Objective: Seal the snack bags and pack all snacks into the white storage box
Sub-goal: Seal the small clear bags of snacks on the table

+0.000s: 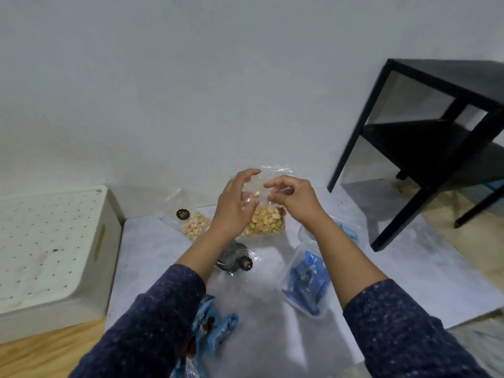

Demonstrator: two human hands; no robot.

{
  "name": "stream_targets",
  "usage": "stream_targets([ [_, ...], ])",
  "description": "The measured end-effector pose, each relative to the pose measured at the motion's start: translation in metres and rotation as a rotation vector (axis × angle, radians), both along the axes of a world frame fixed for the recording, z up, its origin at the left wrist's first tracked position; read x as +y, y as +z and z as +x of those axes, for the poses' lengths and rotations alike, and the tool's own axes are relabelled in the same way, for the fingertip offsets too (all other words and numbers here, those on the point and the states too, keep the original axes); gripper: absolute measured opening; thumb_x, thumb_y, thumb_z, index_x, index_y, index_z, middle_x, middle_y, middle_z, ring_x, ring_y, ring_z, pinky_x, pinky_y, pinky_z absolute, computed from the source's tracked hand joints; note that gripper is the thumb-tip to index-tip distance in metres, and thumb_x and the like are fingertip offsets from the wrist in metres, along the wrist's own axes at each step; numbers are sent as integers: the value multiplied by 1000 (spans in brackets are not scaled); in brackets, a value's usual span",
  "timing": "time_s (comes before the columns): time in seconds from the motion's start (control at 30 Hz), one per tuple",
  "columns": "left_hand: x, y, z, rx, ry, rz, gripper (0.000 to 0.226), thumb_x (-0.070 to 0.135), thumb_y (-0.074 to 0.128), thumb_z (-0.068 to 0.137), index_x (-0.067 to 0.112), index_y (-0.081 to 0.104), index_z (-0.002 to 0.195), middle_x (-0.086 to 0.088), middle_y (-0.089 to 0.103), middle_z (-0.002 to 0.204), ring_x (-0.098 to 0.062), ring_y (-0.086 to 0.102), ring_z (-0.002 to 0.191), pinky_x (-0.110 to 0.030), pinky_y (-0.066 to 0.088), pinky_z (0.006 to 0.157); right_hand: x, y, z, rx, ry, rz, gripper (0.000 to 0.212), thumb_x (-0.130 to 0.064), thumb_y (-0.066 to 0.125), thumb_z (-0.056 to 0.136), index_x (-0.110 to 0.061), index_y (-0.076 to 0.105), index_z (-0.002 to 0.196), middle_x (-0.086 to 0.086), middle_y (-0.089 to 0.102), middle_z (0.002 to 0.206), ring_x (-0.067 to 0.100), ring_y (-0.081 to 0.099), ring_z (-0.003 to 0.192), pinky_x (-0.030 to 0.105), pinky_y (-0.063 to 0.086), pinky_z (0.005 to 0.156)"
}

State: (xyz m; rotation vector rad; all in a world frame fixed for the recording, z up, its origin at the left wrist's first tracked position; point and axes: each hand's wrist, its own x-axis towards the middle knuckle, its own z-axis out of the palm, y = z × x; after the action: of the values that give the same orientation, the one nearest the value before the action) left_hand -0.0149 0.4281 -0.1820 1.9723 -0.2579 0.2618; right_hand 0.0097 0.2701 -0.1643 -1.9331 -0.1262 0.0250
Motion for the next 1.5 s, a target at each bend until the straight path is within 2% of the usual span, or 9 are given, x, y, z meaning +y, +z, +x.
stream_targets([
  [0.1, -17, -17, 30, 28, 42, 149, 41, 3, 63, 85, 28, 61, 117, 0, 56, 122, -12, 59, 95, -16, 46, 86, -17, -17, 28, 21, -4, -22, 34, 5, 70, 76, -30, 69, 79, 6, 59, 86, 18, 57, 78, 34, 54, 80],
  [0.3, -63, -58, 96, 178, 152, 190, 42, -3, 63, 80, 19, 64, 116, -5, 59, 118, -17, 59, 103, -14, 41, 86, -57, -56, 99, 97, 23, -187, 27, 2, 67, 79, -23, 73, 89, -1, 66, 87, 10, 56, 75, 16, 49, 70],
  [0.37, -79, -74, 116, 190, 172, 167, 45, -9, 60, 77, 15, 65, 114, -8, 60, 115, -17, 62, 90, -5, 42, 78, -71, -70, 123, 121, 34, -232, 29, 2, 65, 80, -24, 73, 90, 1, 68, 96, 11, 57, 81, 13, 47, 68],
  [0.47, -96, -91, 138, 232, 181, 155, 43, -7, 61, 78, 16, 64, 115, -7, 57, 116, -9, 61, 76, -12, 47, 77, -87, -87, 150, 182, 54, -263, 25, 0, 64, 84, -19, 73, 97, -2, 64, 102, 11, 56, 90, 7, 43, 63],
  [0.63, -116, -115, 172, 308, 221, 216, 44, -6, 55, 83, 15, 61, 121, -6, 54, 121, -7, 59, 84, 1, 37, 71, -103, -114, 192, 106, 144, -406, 25, 0, 62, 84, -15, 74, 101, 5, 70, 106, 12, 58, 89, 24, 51, 84],
  [0.83, -114, -125, 188, 368, 235, 277, 49, 2, 61, 83, 17, 56, 129, -9, 48, 130, -18, 56, 108, -6, 33, 82, -107, -122, 209, 132, 137, -418, 35, 1, 57, 86, -16, 68, 114, 10, 57, 125, 23, 60, 106, 22, 46, 87],
  [0.97, -108, -122, 186, 379, 265, 275, 48, 7, 64, 81, 20, 56, 127, -9, 44, 133, -21, 50, 119, -15, 35, 89, -110, -114, 206, 128, 109, -425, 40, -4, 55, 88, -19, 61, 124, 8, 52, 133, 24, 58, 110, 24, 45, 93],
  [1.27, -77, -100, 129, 325, 171, 344, 40, 10, 66, 82, 12, 61, 122, -11, 44, 131, -20, 45, 122, -2, 22, 87, -87, -94, 150, 219, 58, -397, 42, -11, 56, 86, -23, 58, 126, 8, 61, 123, 20, 58, 105, 23, 41, 80],
  [1.5, -27, -113, 27, 416, 48, 431, 40, 23, 63, 87, 19, 56, 126, -6, 44, 133, -21, 47, 121, -20, 31, 101, -47, -104, 77, 261, 378, -525, 36, -10, 65, 84, -20, 65, 118, 7, 65, 119, 20, 61, 110, 26, 47, 88],
])
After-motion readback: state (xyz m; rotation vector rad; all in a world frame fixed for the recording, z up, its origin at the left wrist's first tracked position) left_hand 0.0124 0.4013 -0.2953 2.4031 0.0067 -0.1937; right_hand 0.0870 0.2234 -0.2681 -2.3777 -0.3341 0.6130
